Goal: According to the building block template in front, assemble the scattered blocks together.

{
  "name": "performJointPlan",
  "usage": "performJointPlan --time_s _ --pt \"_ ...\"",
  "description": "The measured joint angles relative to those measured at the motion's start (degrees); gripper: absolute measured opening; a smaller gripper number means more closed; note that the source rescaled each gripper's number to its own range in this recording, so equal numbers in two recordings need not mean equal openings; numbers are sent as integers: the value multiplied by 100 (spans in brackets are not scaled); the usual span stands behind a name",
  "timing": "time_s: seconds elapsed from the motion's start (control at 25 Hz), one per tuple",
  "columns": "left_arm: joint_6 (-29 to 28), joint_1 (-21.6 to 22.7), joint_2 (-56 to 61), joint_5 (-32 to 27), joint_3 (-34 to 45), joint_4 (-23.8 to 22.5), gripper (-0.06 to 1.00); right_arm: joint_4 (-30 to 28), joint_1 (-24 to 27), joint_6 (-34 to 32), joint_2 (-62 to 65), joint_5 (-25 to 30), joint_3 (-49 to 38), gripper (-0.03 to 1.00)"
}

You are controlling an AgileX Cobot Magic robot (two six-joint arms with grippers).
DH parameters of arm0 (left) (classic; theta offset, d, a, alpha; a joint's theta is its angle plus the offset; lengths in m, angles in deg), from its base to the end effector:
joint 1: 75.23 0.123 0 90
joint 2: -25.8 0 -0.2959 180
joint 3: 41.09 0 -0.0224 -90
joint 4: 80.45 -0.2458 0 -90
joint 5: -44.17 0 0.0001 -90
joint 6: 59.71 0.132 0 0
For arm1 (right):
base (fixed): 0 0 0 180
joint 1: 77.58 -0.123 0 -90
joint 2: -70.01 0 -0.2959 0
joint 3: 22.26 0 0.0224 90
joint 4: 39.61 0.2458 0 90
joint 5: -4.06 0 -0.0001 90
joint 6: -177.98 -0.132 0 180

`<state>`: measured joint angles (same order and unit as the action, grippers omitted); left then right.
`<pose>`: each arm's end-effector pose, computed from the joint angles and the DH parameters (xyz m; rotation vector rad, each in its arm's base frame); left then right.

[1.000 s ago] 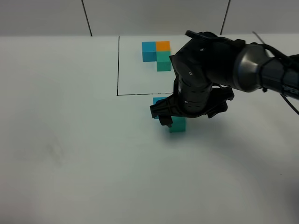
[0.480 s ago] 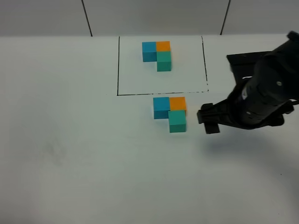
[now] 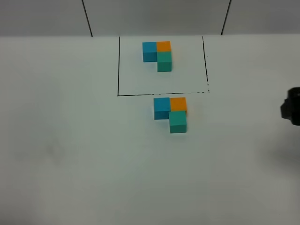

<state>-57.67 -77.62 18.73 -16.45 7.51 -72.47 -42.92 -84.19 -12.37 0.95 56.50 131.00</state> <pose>0.0137 -0.0166 0.2589 0.0855 2.0242 -0.1701 0.2098 0.0182 0.2847 0.0557 2.5846 0.0371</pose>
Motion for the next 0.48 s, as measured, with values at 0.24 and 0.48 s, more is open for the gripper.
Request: performJointPlan --time_s 0.24,0.48 --pt "0 0 0 0 0 0 68 481 267 227 1972 325 -786 89" --pt "0 0 0 0 0 0 68 764 250 218 3958 553 -1501 89"
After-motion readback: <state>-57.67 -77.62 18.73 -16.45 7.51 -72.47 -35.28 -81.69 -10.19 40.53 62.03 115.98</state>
